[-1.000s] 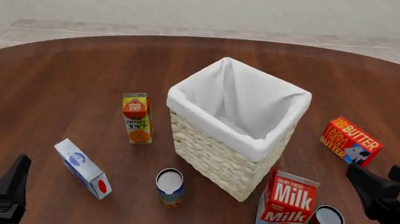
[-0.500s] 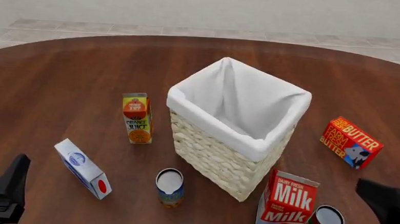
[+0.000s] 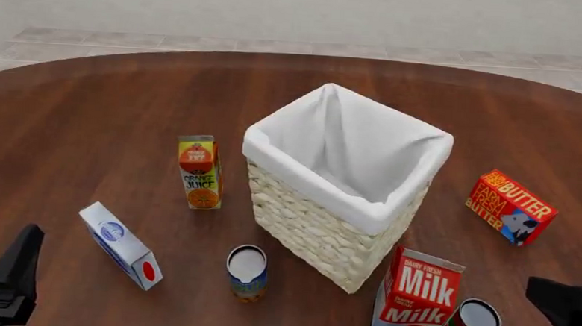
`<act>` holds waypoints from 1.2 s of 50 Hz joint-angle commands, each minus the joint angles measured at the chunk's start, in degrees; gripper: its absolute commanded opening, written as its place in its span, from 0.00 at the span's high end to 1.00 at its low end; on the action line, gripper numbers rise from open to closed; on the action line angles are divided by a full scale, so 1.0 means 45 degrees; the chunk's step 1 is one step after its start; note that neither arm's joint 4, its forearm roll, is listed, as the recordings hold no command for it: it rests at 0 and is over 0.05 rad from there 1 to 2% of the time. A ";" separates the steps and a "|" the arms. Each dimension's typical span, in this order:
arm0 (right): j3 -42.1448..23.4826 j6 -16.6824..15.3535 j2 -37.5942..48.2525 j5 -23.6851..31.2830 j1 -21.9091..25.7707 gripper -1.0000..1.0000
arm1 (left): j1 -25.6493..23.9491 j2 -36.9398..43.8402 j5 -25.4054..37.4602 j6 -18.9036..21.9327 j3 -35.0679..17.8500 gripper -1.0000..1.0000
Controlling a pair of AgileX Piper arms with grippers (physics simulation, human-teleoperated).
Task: Pick up the tomato sauce, and put it in the basket.
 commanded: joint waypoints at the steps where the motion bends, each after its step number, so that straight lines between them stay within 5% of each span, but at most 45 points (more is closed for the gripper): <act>1: 0.0077 -0.0026 0.0196 0.0007 -0.0249 0.00 | -0.0053 -0.0004 -0.0022 0.0013 0.0024 0.00; 60: 0.2532 0.0545 0.0611 -0.2078 -0.0273 0.00 | -0.0050 -0.0004 -0.0203 0.0016 0.0208 0.00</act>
